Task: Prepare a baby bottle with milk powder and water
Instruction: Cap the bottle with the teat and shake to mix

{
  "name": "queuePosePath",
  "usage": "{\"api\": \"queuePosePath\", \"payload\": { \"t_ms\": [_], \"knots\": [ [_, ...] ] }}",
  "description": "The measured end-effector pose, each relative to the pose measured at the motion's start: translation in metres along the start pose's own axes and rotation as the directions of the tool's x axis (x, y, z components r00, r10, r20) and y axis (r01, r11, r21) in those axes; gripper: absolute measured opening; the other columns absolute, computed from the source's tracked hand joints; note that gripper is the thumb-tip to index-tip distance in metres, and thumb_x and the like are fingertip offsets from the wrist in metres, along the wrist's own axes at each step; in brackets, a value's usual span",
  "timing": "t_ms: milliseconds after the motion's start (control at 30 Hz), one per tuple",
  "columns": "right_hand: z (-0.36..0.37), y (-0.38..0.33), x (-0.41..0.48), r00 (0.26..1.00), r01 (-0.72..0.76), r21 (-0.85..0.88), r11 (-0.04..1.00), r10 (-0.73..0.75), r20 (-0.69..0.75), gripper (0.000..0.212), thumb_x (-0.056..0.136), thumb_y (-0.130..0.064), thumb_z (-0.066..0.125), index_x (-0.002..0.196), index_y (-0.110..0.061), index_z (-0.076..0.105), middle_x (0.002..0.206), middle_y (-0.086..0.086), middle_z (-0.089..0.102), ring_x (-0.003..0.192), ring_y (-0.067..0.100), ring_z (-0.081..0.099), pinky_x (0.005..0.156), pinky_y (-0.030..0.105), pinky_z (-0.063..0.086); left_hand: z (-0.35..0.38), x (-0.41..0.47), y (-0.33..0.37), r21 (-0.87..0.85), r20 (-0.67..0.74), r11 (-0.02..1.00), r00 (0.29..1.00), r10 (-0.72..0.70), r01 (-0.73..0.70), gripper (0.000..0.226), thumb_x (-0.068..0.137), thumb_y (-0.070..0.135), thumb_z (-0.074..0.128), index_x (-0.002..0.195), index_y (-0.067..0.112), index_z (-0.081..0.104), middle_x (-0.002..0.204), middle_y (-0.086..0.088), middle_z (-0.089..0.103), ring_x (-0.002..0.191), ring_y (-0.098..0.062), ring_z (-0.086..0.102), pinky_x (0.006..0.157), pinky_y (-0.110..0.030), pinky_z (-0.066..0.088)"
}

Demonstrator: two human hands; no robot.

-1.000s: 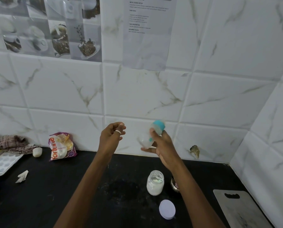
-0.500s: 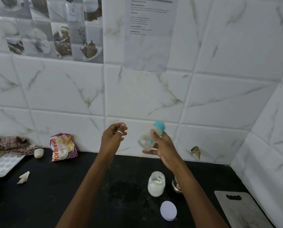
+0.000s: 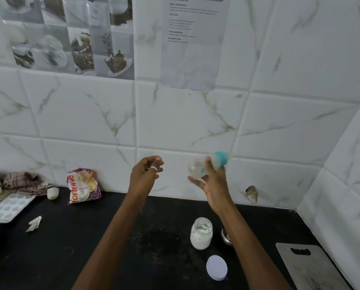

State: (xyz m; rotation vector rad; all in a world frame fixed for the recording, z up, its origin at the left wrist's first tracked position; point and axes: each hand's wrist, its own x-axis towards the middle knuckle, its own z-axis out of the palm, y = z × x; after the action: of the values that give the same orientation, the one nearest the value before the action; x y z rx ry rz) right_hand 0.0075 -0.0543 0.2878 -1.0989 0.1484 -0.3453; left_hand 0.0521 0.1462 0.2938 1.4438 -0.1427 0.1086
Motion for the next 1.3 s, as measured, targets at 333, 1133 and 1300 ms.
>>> {"api": "queuePosePath", "payload": {
  "t_ms": [333,1133,1300],
  "knots": [
    [0.001,-0.001,-0.006,0.988,-0.036,-0.244,0.969,0.071,0.139,0.063,0.085,-0.043,0.072,0.137,-0.015,0.048,0.135,0.020,0.060,0.114,0.035,0.069,0.085,0.057,0.062,0.007,0.001,0.000,0.005,0.008,1.000,1.000,0.007,-0.007,0.009,0.104,0.028,0.060,0.109,0.028,0.068,0.108,0.004,0.075,0.098,-0.013,0.073,0.087,-0.030,0.058],
    [-0.002,-0.004,0.000,0.998,-0.031,-0.096,0.995,0.036,0.054,0.061,0.091,-0.037,0.070,0.140,-0.014,0.044,0.131,0.019,0.062,0.111,0.035,0.072,0.082,0.053,0.063,0.004,-0.002,-0.001,-0.005,0.008,1.000,1.000,0.000,0.000,0.012,0.104,0.027,0.059,0.113,0.024,0.068,0.107,0.005,0.076,0.095,-0.010,0.073,0.087,-0.030,0.057],
    [-0.003,-0.004,-0.001,0.999,-0.045,0.037,0.998,0.044,0.022,0.059,0.090,-0.037,0.071,0.138,-0.012,0.048,0.131,0.019,0.063,0.116,0.039,0.069,0.079,0.052,0.063,0.006,-0.002,-0.002,-0.009,0.017,1.000,1.000,0.001,-0.001,0.011,0.105,0.027,0.059,0.111,0.026,0.068,0.108,0.005,0.076,0.096,-0.010,0.073,0.087,-0.030,0.058]
  ]
}}
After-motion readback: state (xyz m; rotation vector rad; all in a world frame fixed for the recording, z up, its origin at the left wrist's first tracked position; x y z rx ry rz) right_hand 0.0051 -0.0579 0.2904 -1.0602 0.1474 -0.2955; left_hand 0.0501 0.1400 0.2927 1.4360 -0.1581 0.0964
